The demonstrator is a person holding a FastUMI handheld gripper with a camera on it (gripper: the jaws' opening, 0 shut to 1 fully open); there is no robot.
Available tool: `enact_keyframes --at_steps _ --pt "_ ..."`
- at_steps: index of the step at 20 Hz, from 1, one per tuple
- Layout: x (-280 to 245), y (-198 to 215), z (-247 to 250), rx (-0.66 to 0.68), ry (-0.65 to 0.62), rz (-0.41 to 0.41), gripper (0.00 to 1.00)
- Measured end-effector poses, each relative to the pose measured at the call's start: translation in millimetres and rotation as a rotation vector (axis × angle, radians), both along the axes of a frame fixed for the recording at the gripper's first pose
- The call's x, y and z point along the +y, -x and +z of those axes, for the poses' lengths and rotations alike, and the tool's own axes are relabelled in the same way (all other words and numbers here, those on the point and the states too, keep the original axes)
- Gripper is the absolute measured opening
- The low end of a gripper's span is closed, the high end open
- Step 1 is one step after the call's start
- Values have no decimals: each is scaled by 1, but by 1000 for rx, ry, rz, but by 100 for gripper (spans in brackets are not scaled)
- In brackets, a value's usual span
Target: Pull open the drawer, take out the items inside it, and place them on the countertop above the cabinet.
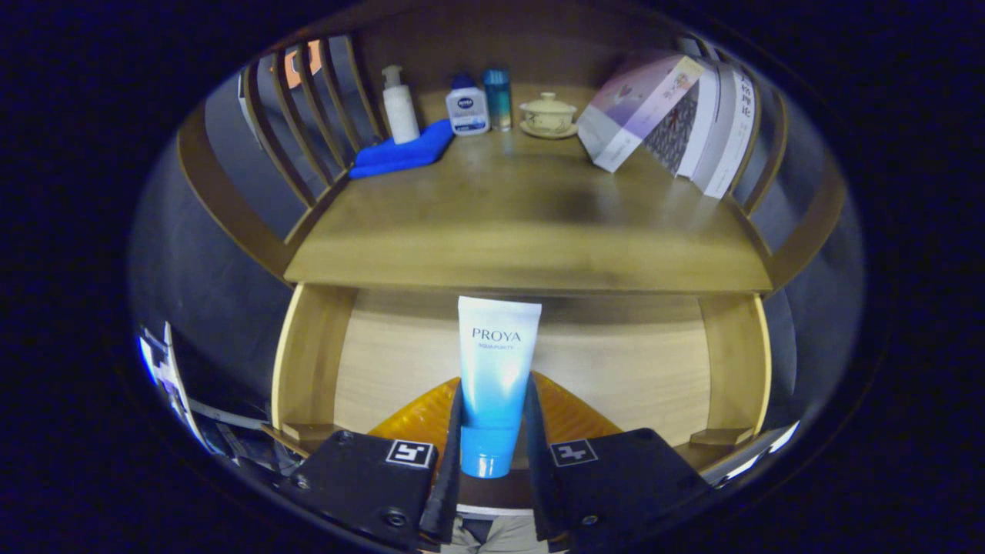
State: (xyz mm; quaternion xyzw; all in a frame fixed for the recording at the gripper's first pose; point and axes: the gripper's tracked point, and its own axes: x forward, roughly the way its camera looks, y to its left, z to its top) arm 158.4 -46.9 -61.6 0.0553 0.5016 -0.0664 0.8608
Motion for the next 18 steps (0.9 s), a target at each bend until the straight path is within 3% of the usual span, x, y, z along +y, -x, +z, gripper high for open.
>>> enact_keyframes --at_steps 11,18 --pt "-23 -82 56 -157 101 -41 42" --pt "-25 -130 54 -214 175 -46 42"
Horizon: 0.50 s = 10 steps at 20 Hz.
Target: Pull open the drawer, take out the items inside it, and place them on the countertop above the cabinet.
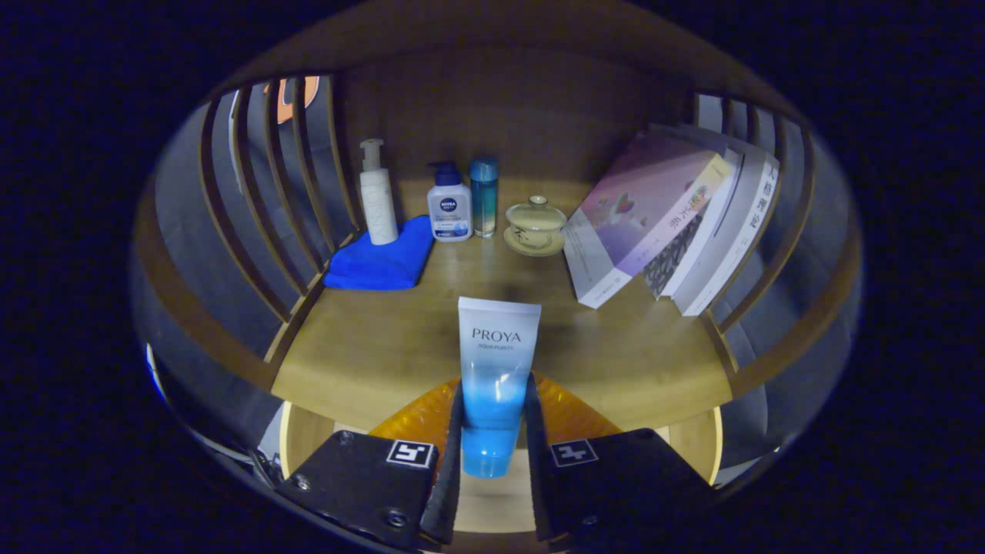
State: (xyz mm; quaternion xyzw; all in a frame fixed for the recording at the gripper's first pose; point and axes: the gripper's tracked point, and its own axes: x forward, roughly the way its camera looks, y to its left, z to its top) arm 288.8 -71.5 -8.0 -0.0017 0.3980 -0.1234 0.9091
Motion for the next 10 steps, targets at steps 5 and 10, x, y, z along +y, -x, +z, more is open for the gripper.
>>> enact_keyframes --at_steps 5,10 --pt "3 -25 -16 4 70 5 42" --pt "8 -37 -33 25 118 6 41"
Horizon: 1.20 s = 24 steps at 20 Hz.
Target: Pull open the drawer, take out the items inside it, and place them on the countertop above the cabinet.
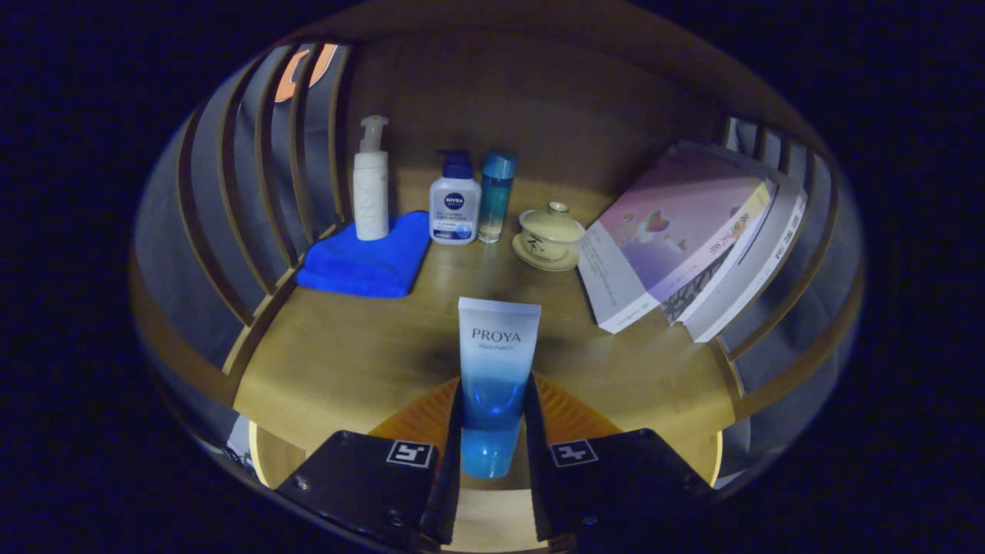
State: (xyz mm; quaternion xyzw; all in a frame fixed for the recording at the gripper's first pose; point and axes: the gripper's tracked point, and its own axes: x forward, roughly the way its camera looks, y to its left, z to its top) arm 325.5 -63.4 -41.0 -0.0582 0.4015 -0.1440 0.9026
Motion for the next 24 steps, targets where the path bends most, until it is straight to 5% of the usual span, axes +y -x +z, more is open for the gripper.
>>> enact_keyframes --at_steps 10,14,22,24 --pt "2 17 21 -87 -20 12 54" --pt "14 55 43 -150 -50 72 68" --pt "37 146 81 -308 -129 142 68" --pt "42 168 83 -353 -142 161 90"
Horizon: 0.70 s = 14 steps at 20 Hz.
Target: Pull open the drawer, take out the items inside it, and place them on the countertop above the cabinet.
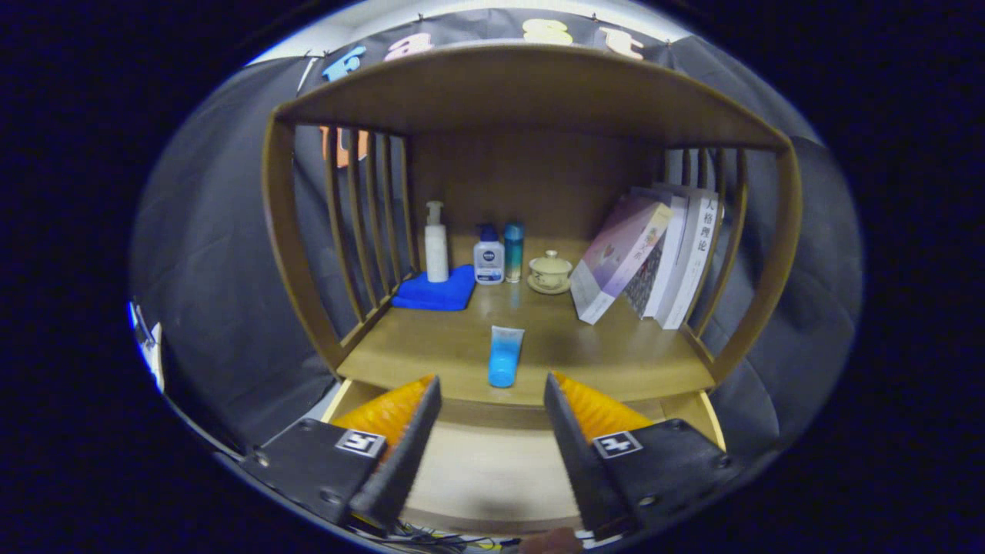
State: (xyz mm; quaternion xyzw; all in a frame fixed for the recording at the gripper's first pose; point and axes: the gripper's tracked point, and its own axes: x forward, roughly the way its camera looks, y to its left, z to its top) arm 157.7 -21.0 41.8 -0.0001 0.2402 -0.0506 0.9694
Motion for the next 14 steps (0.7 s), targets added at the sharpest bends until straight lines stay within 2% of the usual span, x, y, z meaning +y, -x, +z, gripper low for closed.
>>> enact_keyframes --at_steps 1,6,14 --pt "1 13 1 -14 -4 2 100" --pt "0 58 -10 -99 -10 7 100" --pt "-6 111 -73 -175 12 -5 100"
